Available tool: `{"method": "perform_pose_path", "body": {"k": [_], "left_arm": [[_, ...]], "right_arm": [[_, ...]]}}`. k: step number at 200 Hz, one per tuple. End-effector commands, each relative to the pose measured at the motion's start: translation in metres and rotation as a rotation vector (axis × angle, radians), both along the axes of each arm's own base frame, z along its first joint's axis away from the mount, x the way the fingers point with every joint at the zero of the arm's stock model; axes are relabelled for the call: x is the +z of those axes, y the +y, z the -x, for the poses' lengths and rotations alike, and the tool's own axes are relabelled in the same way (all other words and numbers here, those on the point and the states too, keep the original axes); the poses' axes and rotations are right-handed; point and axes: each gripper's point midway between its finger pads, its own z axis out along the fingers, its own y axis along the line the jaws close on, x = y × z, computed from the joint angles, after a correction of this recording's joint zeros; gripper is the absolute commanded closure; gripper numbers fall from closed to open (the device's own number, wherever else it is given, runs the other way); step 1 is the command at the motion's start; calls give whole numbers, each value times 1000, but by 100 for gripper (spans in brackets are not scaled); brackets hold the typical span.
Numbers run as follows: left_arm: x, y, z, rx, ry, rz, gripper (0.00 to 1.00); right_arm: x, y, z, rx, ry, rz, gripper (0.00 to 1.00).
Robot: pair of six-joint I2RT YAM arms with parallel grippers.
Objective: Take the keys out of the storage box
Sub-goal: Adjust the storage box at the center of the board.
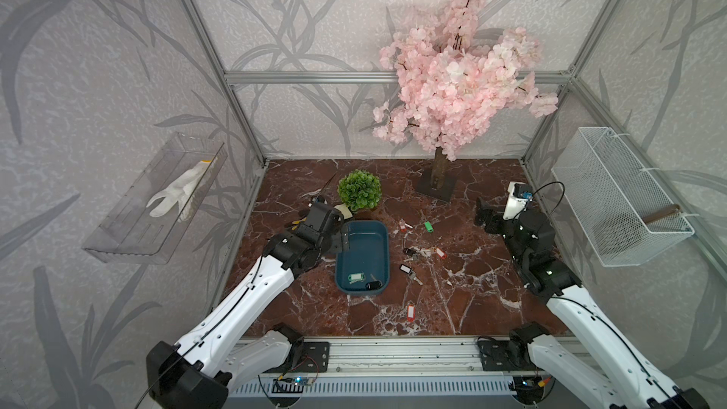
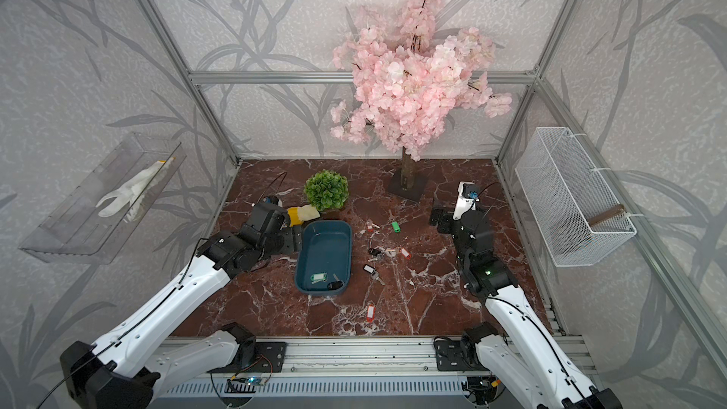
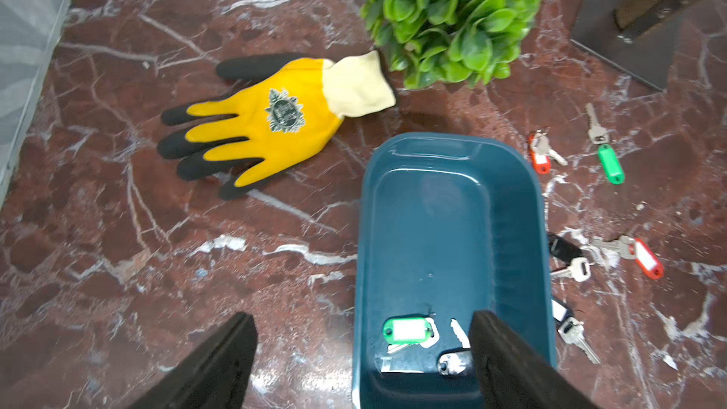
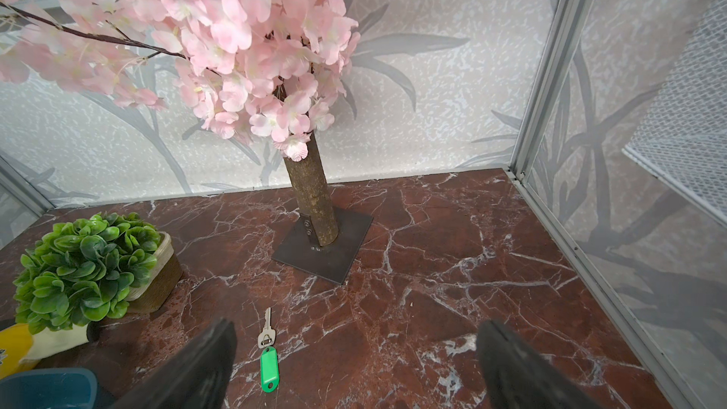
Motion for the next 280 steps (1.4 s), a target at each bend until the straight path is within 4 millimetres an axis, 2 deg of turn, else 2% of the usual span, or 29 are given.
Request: {"method": "perform_pose_path", "body": {"k": [1, 41, 78, 116, 167, 231, 280], "left_arm": [[-26, 10, 22, 48, 104, 39, 11], [-62, -13, 19, 24, 172, 154, 14], [-90, -16, 7, 31, 209, 135, 20], [-104, -24, -15, 23, 210, 131, 34], [-129, -28, -30, -5, 283, 73, 57], [-135, -27, -30, -26, 315, 37, 88], [-130, -28, -20, -49, 342, 50, 100]], "right_arm": [[3, -1, -2, -7, -22, -24, 1], [0, 0, -3, -5, -16, -22, 1], [-1, -2, -2, -10, -12, -17, 1], [-4, -3, 0, -15, -7, -9, 1], [-6, -5, 1, -20, -4, -2, 1], [-10, -5, 1, -21, 2, 10, 1], [-10, -5, 1, -18, 1, 14, 1]]}}
